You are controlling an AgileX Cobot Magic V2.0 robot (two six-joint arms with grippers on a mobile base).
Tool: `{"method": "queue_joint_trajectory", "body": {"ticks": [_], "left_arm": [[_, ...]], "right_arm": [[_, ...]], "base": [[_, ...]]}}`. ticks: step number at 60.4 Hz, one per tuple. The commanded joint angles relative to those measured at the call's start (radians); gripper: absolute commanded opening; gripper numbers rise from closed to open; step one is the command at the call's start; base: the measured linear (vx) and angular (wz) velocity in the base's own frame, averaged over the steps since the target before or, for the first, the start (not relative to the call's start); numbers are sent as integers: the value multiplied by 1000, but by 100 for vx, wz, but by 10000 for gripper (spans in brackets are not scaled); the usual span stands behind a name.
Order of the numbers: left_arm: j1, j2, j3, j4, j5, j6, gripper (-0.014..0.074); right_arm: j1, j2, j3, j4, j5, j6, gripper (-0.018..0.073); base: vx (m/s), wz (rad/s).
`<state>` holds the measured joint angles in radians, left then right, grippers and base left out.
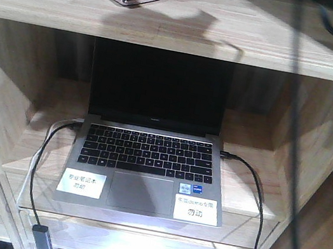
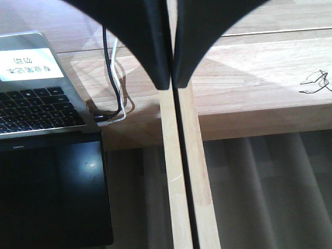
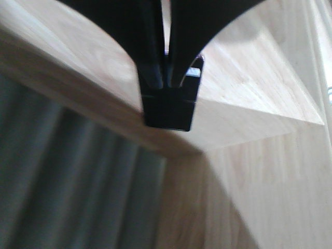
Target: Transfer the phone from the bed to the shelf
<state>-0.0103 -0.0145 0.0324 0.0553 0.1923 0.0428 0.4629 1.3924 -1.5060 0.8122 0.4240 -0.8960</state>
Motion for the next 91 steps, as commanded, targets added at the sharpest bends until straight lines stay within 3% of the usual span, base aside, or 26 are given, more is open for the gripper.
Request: {"method": "queue_joint_trajectory", "body": {"ticks": [1, 22, 53, 69, 91], "left_arm": [[-2, -10, -26, -5, -73, -4, 1], [-2, -10, -26, -5, -73, -4, 1], [-2, -10, -26, -5, -73, -4, 1], [-2, -10, -26, -5, -73, -4, 1], [-2, -10, -26, -5, -73, -4, 1]], "right_arm": [[-6, -118, 95, 51, -130, -47, -3], [-6, -460, 564, 55, -317, -47, -3], [-6, -981, 1089, 152, -330, -39, -3], [-6, -1146, 1218, 189, -331, -39, -3], [-6, -1154, 1228, 194, -323, -39, -3]], "base": [[0, 0], [0, 0], [0, 0], [0, 0], [0, 0]]}}
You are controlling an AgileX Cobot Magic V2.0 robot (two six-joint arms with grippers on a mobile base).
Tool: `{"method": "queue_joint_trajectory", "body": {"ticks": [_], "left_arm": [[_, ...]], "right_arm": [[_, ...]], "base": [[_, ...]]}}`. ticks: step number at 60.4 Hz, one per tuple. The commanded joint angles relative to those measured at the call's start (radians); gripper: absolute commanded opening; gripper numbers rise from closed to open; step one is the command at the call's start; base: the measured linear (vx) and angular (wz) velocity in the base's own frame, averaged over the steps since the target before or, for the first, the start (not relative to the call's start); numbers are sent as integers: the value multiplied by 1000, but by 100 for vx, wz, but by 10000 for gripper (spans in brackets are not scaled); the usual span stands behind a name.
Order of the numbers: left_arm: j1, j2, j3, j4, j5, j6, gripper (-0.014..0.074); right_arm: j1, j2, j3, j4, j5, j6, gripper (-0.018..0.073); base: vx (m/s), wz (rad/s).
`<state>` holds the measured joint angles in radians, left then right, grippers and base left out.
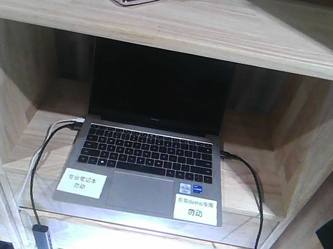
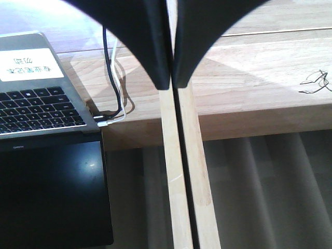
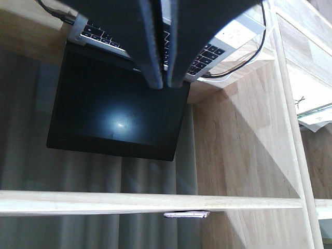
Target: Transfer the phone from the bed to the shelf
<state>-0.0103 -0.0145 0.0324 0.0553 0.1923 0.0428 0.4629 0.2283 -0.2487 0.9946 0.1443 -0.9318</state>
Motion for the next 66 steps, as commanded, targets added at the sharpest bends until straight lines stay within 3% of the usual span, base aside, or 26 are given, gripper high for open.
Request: {"method": "queue_joint_trajectory", "body": {"ticks": [1, 35, 43, 48, 53, 66], "left_arm": [[-2, -10, -26, -5, -73, -4, 1], [-2, -10, -26, -5, -73, -4, 1], [-2, -10, -26, -5, -73, -4, 1], [-2, -10, -26, -5, -73, -4, 1], [-2, -10, -26, -5, -73, -4, 1], [-2, -10, -26, -5, -73, -4, 1]], "right_arm": [[-6, 10, -29, 11, -44, -3, -3], [-6, 10, -30, 10, -56, -3, -3], [-6, 10, -32, -48, -57, 1, -3], [-6, 10, -32, -127, -57, 62, -3], [-6, 10, -32, -286, -62, 203, -3], [-6, 10, -32, -819, -79, 753, -3]], "base": [[0, 0], [0, 0], [0, 0], [0, 0], [0, 0], [0, 0]]}}
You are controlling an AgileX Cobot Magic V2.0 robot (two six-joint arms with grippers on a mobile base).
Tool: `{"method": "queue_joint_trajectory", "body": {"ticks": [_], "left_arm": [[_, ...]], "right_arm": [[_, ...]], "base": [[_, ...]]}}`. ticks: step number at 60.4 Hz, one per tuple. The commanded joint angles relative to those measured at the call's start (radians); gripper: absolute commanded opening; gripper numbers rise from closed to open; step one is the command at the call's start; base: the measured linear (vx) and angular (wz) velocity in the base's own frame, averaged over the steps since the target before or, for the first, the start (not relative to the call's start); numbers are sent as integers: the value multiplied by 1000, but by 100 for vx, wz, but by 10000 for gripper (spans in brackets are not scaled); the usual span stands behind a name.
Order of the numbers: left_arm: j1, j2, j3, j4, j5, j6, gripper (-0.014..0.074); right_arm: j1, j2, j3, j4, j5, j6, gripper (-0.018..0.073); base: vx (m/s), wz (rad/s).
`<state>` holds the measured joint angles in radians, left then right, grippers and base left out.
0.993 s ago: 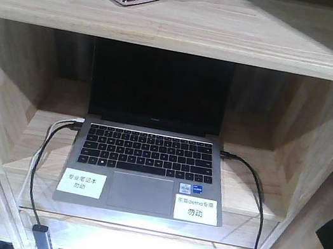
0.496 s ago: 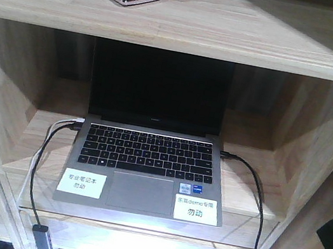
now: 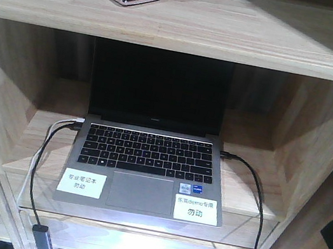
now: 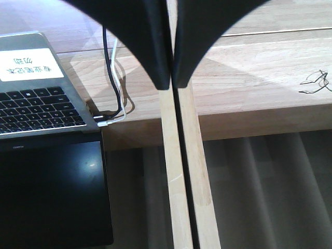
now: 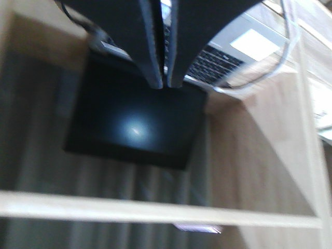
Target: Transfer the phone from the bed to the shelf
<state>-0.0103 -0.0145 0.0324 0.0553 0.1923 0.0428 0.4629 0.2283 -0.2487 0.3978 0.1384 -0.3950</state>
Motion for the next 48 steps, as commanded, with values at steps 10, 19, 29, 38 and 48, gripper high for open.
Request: {"method": "queue_joint_trajectory", "body": {"ticks": [10, 19, 29, 38, 48], "left_arm": [[-2, -10, -26, -5, -73, -4, 1], [-2, -10, -26, -5, -73, -4, 1], [-2, -10, -26, -5, -73, -4, 1], [-2, -10, -26, -5, -73, -4, 1], [-2, -10, -26, -5, -73, -4, 1]], "right_arm": [[-27, 10, -32, -318, -74, 326, -3], [-144, 10, -31, -317, -74, 315, -3], [-293, -11, 7, -317, -78, 309, -3], [-391, -101, 103, -317, -116, 309, -3], [-468, -211, 204, -317, -138, 302, -3]], "base": [[0, 0], [0, 0], [0, 0], [0, 0], [0, 0]]}}
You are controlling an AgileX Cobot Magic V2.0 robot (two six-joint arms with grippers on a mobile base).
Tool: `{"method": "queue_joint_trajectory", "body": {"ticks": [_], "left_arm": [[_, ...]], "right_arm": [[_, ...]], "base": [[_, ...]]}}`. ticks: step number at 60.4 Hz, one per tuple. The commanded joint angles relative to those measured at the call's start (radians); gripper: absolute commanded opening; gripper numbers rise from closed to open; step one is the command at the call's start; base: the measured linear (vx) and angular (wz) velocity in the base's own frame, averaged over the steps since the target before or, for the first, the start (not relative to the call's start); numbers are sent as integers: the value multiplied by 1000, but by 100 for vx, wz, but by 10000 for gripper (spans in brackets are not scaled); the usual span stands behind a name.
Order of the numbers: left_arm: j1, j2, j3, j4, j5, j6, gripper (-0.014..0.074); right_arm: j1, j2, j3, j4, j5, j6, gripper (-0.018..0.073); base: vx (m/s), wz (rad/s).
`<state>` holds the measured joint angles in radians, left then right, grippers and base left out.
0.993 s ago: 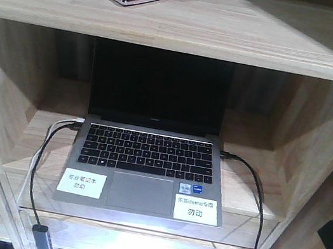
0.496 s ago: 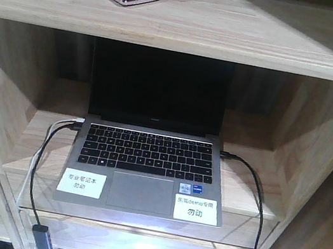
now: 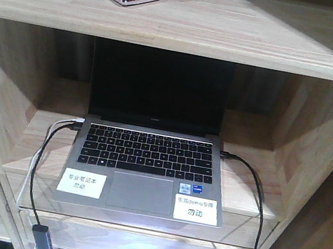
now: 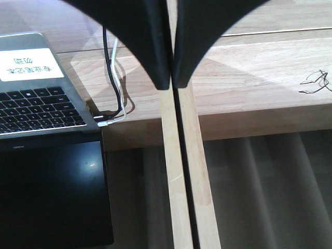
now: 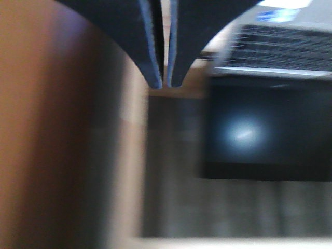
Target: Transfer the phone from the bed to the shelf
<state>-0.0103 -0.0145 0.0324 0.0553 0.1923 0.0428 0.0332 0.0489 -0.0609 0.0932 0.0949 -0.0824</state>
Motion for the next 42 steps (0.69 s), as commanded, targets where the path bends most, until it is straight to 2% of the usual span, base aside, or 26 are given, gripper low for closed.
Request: {"method": "queue_joint_trajectory", "body": {"ticks": [1, 8, 15, 42], "left_arm": [[-2, -10, -26, -5, -73, -4, 1], [-2, -10, -26, -5, -73, -4, 1], [-2, -11, -26, -5, -74, -4, 1], [-2, -11, -26, -5, -74, -4, 1]], "right_arm": [[-44, -43, 25, -13, -95, -13, -3], [-76, -70, 100, -12, -153, -13, -3], [-84, -70, 97, -14, -95, -21, -3], [-83, -70, 97, -13, -95, -21, -3]], "base": [[0, 0], [0, 0], [0, 0], [0, 0]]}}
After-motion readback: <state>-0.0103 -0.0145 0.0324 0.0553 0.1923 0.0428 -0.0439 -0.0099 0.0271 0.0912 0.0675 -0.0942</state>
